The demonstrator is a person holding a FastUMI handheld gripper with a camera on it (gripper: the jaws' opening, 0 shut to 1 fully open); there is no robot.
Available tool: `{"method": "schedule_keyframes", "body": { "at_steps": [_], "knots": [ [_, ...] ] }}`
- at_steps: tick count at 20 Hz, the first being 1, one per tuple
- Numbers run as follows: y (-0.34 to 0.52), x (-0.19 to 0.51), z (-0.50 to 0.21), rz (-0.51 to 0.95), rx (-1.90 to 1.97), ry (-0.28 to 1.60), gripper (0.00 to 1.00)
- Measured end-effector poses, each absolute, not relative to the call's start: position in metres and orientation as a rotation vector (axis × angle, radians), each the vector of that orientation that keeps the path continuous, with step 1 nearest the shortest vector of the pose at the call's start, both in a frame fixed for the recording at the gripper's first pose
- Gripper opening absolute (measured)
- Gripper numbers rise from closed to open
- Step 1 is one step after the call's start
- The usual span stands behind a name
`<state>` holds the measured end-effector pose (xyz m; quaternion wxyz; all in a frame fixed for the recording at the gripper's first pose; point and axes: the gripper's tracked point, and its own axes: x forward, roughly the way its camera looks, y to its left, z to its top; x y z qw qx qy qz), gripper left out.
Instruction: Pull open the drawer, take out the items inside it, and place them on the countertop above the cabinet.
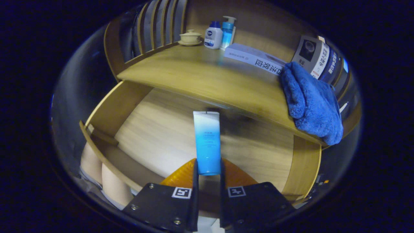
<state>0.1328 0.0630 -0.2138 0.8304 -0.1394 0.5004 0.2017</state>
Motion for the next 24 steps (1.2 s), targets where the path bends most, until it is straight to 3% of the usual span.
{"method": "schedule_keyframes", "body": {
  "at_steps": [9, 16, 24],
  "knots": [
    [0.094, 0.121, -0.149, 0.492, -0.11, 0.94, 0.26],
    [0.098, 0.228, -0.143, 0.285, -0.064, 0.719, 0.26],
    [0.118, 0.284, -0.166, 0.203, -0.04, 0.586, 0.26]
  ]
}}
